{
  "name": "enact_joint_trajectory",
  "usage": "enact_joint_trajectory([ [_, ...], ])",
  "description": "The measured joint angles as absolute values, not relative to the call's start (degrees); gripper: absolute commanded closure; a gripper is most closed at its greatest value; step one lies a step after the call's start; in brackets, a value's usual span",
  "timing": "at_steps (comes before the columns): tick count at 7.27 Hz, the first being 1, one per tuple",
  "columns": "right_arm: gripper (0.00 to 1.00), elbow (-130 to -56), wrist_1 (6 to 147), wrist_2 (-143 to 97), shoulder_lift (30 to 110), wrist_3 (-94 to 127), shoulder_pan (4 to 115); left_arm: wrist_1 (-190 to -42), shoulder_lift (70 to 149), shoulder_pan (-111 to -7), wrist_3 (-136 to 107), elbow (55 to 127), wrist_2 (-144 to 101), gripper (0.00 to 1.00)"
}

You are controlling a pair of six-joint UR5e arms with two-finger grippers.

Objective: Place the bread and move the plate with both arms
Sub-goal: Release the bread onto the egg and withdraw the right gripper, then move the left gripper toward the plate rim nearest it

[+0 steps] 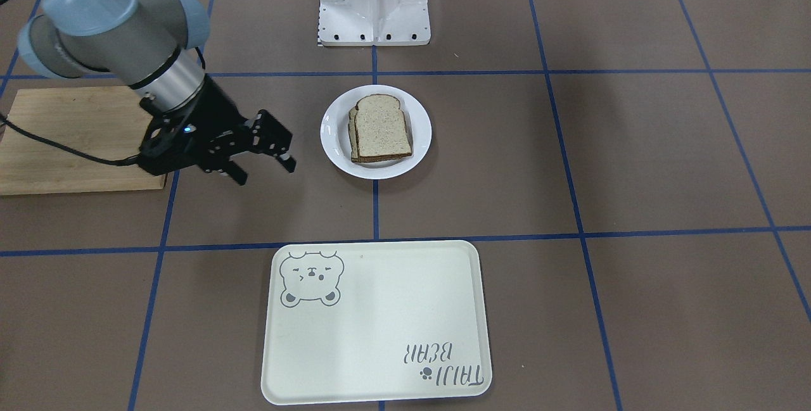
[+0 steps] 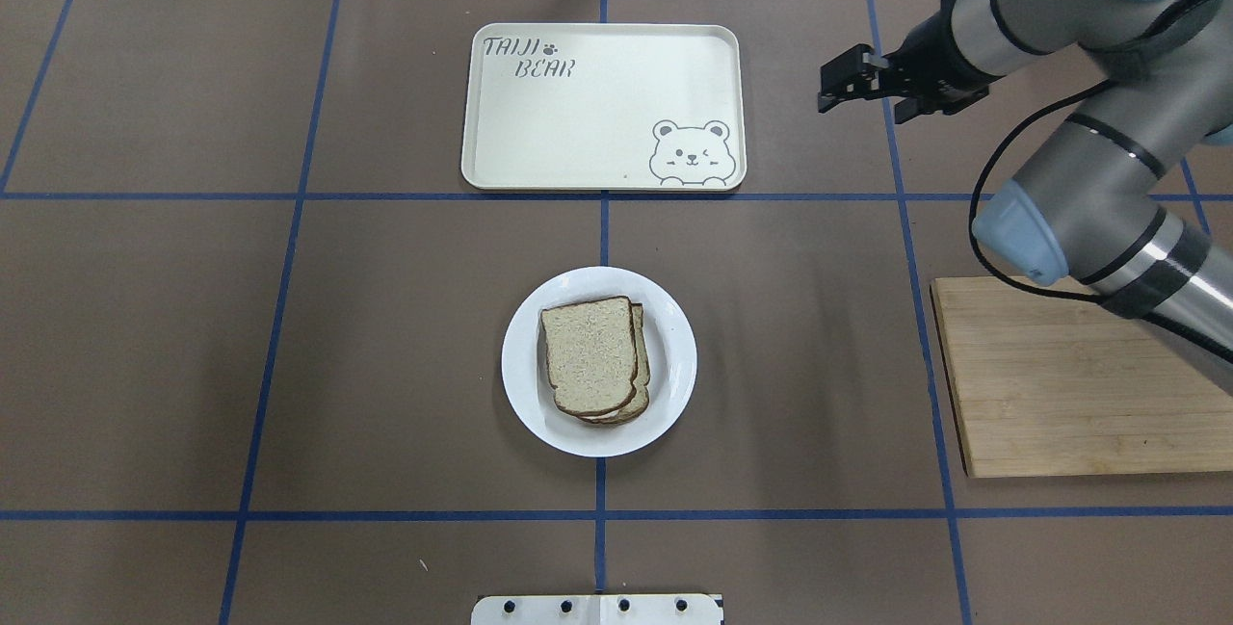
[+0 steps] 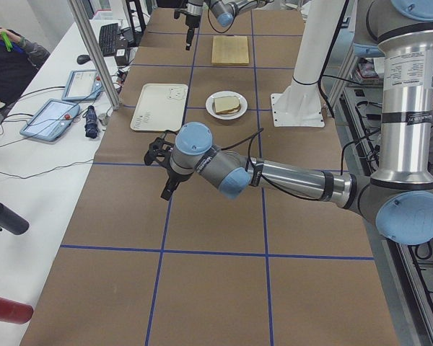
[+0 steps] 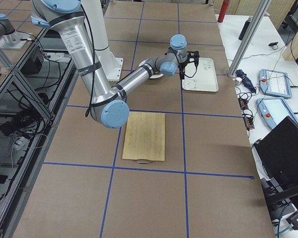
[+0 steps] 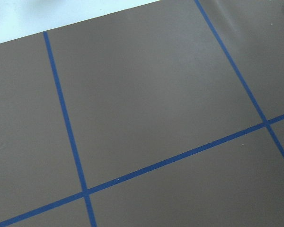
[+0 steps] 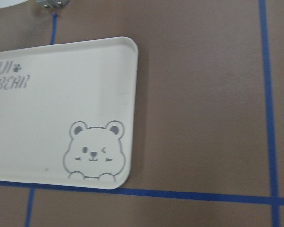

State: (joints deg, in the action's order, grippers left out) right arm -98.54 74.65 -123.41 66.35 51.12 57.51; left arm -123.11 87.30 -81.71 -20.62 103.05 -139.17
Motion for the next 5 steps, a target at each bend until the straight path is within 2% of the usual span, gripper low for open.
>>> enact_joint_trajectory([
  [2, 0.00, -97.8, 84.9, -123.8, 72.1, 26.3, 66.4, -133.7, 87.7, -73.3, -40.1, 103.3, -138.7, 0.01],
  [5, 0.00, -96.7, 88.0, -129.2, 85.1, 2.4, 80.0, -143.5, 89.2, -64.6, -62.8, 103.4, -138.5, 0.01],
])
